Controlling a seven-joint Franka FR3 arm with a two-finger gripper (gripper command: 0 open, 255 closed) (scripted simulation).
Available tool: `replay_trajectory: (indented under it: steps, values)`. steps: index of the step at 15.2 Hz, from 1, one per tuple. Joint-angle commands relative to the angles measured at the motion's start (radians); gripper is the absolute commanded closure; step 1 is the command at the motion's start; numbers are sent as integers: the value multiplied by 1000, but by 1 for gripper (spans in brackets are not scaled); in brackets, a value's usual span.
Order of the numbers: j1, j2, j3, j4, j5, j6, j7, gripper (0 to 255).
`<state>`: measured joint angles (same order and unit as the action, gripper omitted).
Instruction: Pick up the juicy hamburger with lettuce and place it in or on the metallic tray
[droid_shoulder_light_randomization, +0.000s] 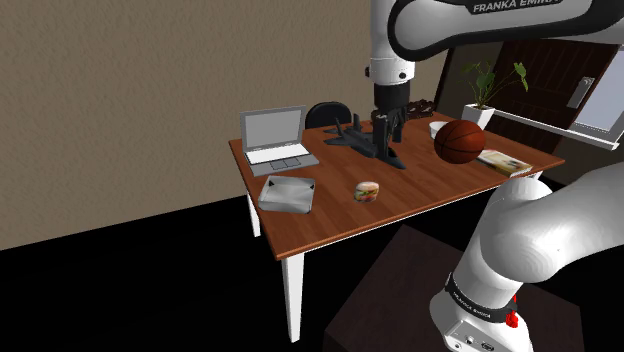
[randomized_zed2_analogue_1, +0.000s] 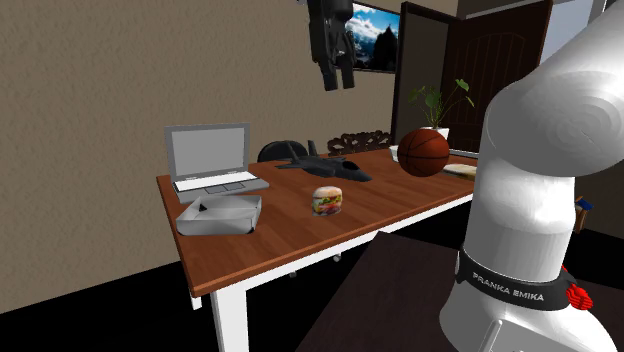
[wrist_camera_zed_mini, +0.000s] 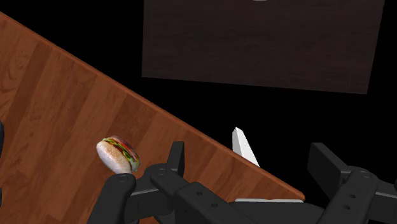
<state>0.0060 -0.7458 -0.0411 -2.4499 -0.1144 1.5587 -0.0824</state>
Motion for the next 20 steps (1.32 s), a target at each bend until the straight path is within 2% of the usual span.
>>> replay_trajectory:
  steps: [1, 7, 13, 17, 20]
  values:
    - [0, 0, 0, 0, 0, 0, 0, 0]
    - [-16, 38, -134, -110, -96, 192, -196, 0]
    - [-26, 163, -277, -156, -172, 409, -390, 0]
    - [-16, 291, -375, -149, -191, 561, -526, 0]
    - [3, 407, -447, -125, -174, 673, -640, 0]
